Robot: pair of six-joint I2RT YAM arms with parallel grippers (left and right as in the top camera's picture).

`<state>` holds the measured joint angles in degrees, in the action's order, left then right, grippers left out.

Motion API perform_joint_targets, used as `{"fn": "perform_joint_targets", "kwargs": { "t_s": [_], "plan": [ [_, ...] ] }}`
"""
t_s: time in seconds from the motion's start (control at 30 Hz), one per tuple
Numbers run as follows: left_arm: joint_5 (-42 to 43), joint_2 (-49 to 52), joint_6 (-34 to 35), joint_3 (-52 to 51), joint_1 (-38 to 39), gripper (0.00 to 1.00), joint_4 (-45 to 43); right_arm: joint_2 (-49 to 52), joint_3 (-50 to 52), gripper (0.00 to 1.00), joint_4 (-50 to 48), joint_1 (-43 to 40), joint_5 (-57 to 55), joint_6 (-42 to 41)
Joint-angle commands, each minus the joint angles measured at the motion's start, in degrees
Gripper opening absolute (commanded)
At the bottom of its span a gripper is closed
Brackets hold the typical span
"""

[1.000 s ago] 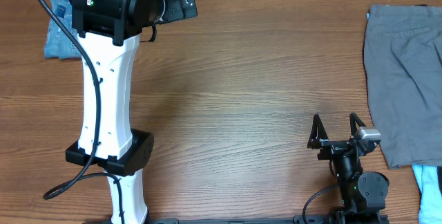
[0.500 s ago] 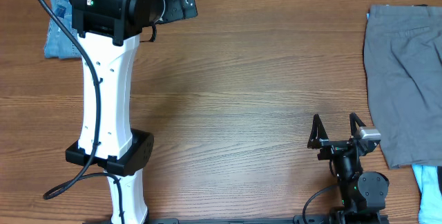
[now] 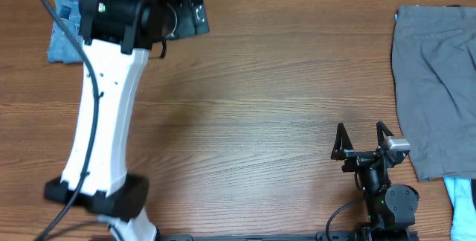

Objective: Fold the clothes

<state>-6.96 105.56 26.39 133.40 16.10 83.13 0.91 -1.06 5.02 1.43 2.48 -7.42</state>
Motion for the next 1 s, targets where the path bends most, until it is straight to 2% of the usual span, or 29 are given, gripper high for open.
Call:
{"fn": "perform_joint_targets", "kwargs": {
  "t_s": [0.0,0.37,0.47,0.67,0.97],
  "plan": [
    [-2.29,-9.38,-3.76,-12.31,0.07,1.0,-5.07,-0.42,0.59,1.0,-0.31,-0.26,-0.7,0.37],
    [-2.21,-39.21,-18.91,-60.59,-0.22,1.0,-29.44,-0.42,0.59,1.0,-0.31,-0.28,-0.7,0.37],
    [-1.88,-48.94,-19.12,-73.75,-1.75,1.0,-38.23,-0.42,0.59,1.0,-0.31,-0.28,-0.72,0.37],
    [2.51,-67.17,-19.15,-93.74,-6.6,1.0,-52.54,-0.42,0.59,1.0,-0.31,-0.28,-0.7,0.37],
    [4.0,-88.85,-20.24,-112.67,-9.88,1.0,-65.31,-0.42,0.59,1.0,-0.31,-0.28,-0.7,0.37]
  ]
}}
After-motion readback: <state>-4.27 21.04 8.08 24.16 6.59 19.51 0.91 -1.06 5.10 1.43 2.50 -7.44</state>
